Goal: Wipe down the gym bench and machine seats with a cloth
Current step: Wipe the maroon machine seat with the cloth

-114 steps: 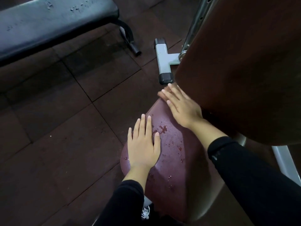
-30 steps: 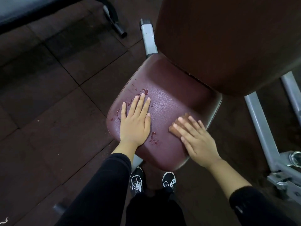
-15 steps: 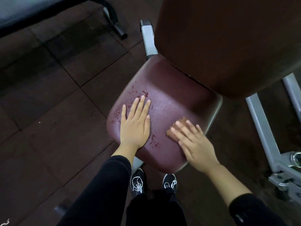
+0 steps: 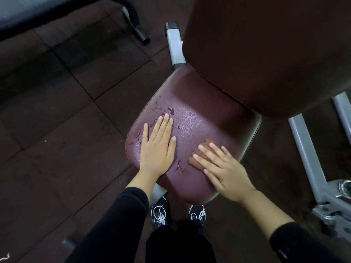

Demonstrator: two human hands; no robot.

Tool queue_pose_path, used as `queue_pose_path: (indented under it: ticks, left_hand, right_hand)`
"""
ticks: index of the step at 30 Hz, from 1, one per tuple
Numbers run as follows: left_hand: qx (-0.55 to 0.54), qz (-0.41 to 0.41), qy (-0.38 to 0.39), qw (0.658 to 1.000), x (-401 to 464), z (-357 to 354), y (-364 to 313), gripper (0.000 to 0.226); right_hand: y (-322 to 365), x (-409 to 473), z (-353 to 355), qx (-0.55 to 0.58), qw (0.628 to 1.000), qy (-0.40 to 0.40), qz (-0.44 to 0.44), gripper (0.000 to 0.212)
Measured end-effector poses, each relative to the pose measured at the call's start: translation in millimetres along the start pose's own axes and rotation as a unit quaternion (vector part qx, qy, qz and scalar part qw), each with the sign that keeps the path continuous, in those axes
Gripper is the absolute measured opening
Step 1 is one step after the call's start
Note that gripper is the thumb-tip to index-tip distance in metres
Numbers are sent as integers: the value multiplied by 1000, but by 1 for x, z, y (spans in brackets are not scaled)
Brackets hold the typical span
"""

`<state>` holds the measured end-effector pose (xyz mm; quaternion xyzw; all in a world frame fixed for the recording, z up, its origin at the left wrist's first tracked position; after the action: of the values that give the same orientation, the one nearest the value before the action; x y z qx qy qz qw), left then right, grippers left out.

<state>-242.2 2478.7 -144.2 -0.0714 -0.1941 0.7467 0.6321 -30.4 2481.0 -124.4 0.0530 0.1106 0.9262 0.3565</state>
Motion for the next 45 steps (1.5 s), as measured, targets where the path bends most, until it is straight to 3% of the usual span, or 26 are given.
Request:
queue_pose_path:
  ticks: [5,8,12,19,26,31,36,38,41,43,45]
  left_hand:
    - [30,93,-36,995,2,14,24,57]
    - [23,166,-13,986,4,18,51,63]
    - [-67,205,0,976,-1,19,63,59]
    - [-83,205,-20,975,-3,20,63,56]
    - [-93,206,-38,974,-4,17,65,55]
    - [-116,202,-54,971,-4,16,67,54]
    - [-112,205,-51,971,-5,17,68,54]
    - [-111,208,-47,971,-5,17,67,55]
    - [-107,211,-51,970,-5,18,67,55]
    - [-106,212,-53,970,-4,18,66,55]
    - [-108,213,-54,970,-4,17,67,55]
  right_hand:
    - [-18,56,4,-3,994,-25,-104,48]
    - [-6,111,1,-15,995,-32,-97,49]
    - [10,159,-4,-16,998,-5,-63,53]
    - [-5,158,0,-24,999,14,21,56]
    - [3,215,-9,-56,993,-15,-103,63]
    - [60,218,-24,-25,999,-31,27,47]
    - [36,165,-17,-21,995,-15,95,50]
    - [10,165,-11,-35,996,-14,79,51]
    - [-8,191,-7,-44,999,-20,-17,53]
    - [5,213,-11,-57,995,-45,-70,55]
    - [29,226,-18,-62,995,-37,-61,54]
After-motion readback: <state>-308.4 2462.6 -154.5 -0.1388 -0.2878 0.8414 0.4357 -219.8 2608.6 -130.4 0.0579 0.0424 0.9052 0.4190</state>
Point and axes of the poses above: each hand's wrist, its own x-axis towards the middle knuckle, its own z-axis out of the back of the hand, y = z × x, the point moved 4 cm from there along x, towards the middle knuckle, and after that the axes turned 9 degrees about -y, right-handed, at the moved point
